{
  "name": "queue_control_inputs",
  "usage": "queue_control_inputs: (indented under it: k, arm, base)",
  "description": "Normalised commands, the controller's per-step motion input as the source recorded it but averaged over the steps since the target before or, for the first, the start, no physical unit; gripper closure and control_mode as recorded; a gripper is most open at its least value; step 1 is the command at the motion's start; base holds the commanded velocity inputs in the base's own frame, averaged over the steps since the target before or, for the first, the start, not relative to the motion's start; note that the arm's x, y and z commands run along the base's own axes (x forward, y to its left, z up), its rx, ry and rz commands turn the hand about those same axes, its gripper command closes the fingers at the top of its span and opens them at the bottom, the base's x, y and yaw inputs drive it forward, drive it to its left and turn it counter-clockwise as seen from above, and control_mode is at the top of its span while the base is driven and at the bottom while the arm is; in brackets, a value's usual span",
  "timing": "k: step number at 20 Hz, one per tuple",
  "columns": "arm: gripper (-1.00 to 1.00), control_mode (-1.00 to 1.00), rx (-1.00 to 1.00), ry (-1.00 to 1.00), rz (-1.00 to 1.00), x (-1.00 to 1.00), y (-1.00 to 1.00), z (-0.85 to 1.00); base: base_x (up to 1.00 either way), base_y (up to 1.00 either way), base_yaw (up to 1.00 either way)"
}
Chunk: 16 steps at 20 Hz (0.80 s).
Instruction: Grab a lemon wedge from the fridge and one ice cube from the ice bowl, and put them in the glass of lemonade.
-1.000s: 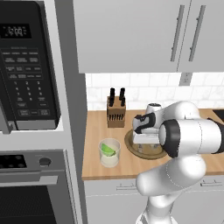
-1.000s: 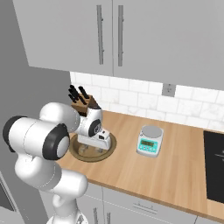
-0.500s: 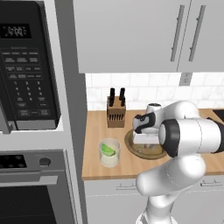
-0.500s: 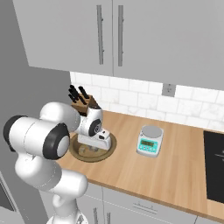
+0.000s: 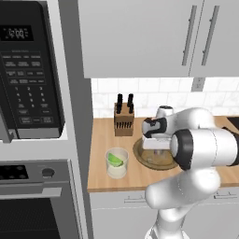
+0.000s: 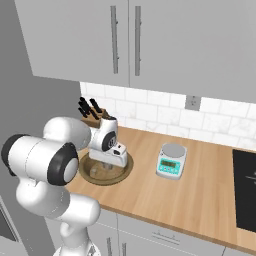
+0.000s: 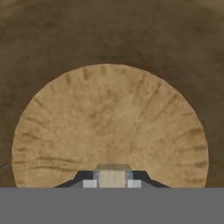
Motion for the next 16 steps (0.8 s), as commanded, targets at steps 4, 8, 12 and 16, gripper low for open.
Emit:
queue_control_inputs:
  k: [4,8,12,16]
  arm:
    - [1.00,-1.00,0.00,-0.18,0.00,0.00,0.00,0.45]
    - [1.00,-1.00,0.01,-0.16,0.00,0.00,0.00,0.46]
    - [1.00,-1.00,0.00,-0.12,0.00,0.00,0.00,0.43]
    - [1.00,-1.00,0.01,-0.04,0.00,0.00,0.00,0.42]
  base:
    - [0.00,0.00,0.00]
    - [0.00,0.00,0.00]
    - [0.00,0.00,0.00]
    - [0.00,0.00,0.00]
